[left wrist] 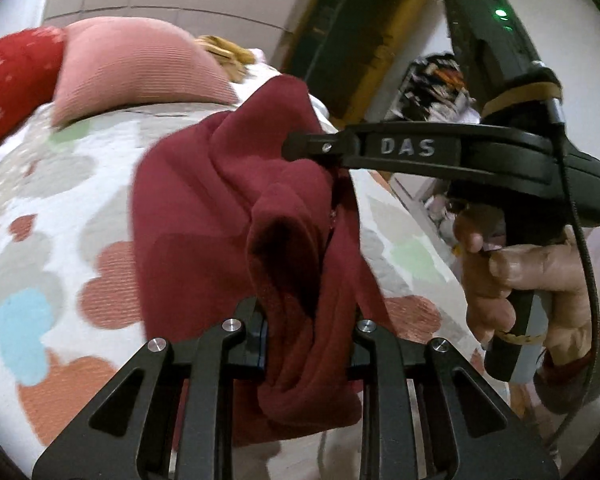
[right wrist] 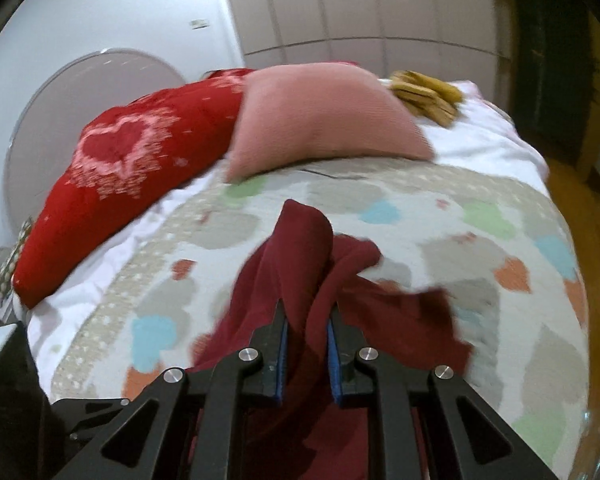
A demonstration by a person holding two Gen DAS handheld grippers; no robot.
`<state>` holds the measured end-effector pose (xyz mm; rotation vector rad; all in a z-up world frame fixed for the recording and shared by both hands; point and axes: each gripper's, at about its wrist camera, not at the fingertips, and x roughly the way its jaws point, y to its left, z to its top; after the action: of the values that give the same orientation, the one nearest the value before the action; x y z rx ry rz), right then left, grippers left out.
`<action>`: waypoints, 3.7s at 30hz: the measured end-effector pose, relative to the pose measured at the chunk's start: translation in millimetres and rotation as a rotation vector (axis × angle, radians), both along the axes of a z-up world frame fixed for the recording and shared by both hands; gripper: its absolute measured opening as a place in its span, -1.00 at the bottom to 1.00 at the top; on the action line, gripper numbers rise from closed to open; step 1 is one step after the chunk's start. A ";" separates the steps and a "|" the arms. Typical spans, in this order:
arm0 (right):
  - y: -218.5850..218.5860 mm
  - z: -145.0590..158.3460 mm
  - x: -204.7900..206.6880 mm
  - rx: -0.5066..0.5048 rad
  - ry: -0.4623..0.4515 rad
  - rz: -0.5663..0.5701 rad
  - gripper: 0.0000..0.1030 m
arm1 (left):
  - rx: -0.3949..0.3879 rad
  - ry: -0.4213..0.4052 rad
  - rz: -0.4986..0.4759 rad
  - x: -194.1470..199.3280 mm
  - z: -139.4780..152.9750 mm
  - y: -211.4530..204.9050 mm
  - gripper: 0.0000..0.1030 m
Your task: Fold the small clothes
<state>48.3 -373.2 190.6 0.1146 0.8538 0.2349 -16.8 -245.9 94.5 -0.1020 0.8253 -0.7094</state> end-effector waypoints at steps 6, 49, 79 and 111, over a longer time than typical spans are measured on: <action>-57.3 -40.9 -10.1 -0.029 0.060 -0.110 -0.71 | 0.065 0.051 -0.053 1.4 -30.7 -49.7 -0.60; -28.0 -35.4 -101.2 -0.012 -0.025 -0.152 -0.54 | 0.218 -0.056 0.146 -10.7 -12.9 18.9 0.29; -93.8 -79.3 -91.5 0.232 0.006 -0.278 0.34 | 0.071 0.078 0.068 32.1 -37.9 31.1 0.49; -15.8 -54.8 -128.9 0.416 0.045 -0.100 -0.34 | 0.085 0.160 0.004 -48.8 -5.7 78.2 0.18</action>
<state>-80.6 -389.0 135.8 0.5514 0.8325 0.3144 -65.7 -167.7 88.8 -0.0848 1.0066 -0.6674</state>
